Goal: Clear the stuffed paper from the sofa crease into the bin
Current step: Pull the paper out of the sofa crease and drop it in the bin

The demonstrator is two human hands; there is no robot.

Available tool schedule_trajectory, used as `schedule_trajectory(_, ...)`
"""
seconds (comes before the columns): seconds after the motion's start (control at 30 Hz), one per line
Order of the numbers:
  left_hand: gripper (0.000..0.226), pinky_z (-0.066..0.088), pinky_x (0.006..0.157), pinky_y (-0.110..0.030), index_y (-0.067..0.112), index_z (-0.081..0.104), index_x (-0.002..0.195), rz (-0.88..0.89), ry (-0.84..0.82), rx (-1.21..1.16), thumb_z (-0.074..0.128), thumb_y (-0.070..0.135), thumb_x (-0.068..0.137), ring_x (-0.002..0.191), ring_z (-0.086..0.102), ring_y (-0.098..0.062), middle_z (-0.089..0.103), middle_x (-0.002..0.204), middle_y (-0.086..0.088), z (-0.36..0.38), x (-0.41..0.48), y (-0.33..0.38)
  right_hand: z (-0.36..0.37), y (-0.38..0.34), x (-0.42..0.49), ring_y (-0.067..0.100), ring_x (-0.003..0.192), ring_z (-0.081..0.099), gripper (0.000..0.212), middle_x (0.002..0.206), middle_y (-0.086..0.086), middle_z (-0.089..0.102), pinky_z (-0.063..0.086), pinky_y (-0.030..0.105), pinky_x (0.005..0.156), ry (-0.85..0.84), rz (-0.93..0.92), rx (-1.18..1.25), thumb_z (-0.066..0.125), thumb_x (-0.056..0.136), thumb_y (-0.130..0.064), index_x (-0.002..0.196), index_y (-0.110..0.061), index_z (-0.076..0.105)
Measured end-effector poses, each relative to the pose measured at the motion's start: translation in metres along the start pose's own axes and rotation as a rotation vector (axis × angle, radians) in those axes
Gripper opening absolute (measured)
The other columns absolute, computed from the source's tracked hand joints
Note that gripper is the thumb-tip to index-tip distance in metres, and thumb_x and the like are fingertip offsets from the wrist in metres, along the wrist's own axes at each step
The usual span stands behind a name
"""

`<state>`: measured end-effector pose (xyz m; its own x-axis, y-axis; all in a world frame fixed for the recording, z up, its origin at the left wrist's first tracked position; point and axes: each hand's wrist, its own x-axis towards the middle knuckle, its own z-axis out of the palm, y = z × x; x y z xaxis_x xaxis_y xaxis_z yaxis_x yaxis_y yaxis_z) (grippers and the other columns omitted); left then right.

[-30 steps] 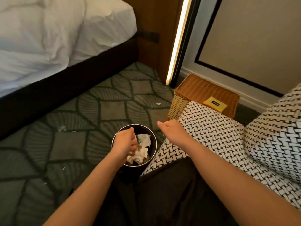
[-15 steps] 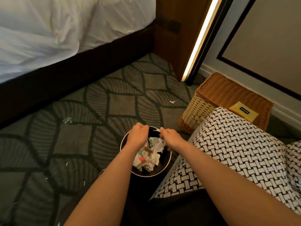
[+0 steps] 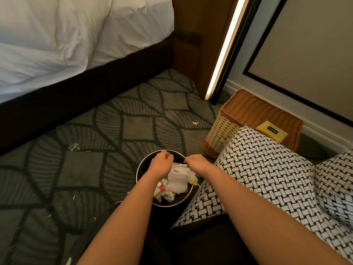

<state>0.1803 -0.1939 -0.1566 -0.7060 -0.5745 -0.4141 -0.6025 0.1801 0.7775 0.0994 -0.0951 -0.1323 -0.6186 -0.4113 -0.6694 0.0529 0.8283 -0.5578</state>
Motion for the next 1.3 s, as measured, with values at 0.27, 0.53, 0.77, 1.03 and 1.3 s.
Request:
schedule_trajectory(0.27,0.017,0.049,0.083,-0.038,0.011,0.060,0.087,0.125,-0.030,-0.118,0.045,0.015,0.093,0.082,0.060,-0.020,0.063,0.082,-0.004,0.002,-0.064,0.012,-0.029,0.002,-0.062,0.025,0.096,0.058,0.029,0.112,0.016,0.060,0.045,0.038,0.095,0.020,-0.009,0.192,0.039,0.097,-0.011,0.117,0.000,0.056)
schedule_trajectory(0.53,0.020,0.048,0.077,-0.028,0.012,0.062,0.096,0.324,-0.118,0.019,0.044,0.021,0.094,0.085,0.063,-0.015,0.066,0.091,-0.003,-0.012,-0.130,0.062,-0.056,0.021,-0.139,0.021,0.092,0.064,0.029,0.100,0.010,0.065,0.050,0.025,0.072,0.090,-0.229,0.156,0.039,0.097,-0.018,0.111,-0.006,0.060)
schedule_trajectory(0.77,0.021,0.050,0.081,-0.044,0.019,0.062,0.091,0.545,-0.280,0.160,0.045,0.030,0.091,0.087,0.064,-0.027,0.067,0.089,-0.001,-0.003,-0.196,0.133,-0.108,0.062,-0.218,0.012,0.085,0.063,0.027,0.099,0.004,0.067,0.049,0.025,0.075,0.172,-0.318,0.183,0.040,0.096,-0.023,0.106,-0.012,0.063)
schedule_trajectory(1.03,0.017,0.047,0.084,-0.027,0.035,0.057,0.084,0.790,-0.513,0.288,0.043,0.031,0.093,0.091,0.060,-0.008,0.062,0.092,0.010,0.054,-0.263,0.187,-0.149,0.150,-0.299,0.011,0.098,0.061,0.029,0.104,-0.003,0.066,0.049,0.028,0.090,0.265,-0.299,0.149,0.038,0.098,-0.031,0.111,-0.018,0.060)
schedule_trajectory(1.3,0.021,0.050,0.086,-0.027,0.023,0.059,0.097,0.853,-0.706,0.285,0.041,0.032,0.094,0.092,0.061,-0.008,0.063,0.096,0.005,0.139,-0.332,0.193,-0.150,0.272,-0.374,0.008,0.094,0.062,0.026,0.104,-0.007,0.065,0.052,0.027,0.085,0.471,-0.134,0.205,0.042,0.096,-0.037,0.112,-0.024,0.058)
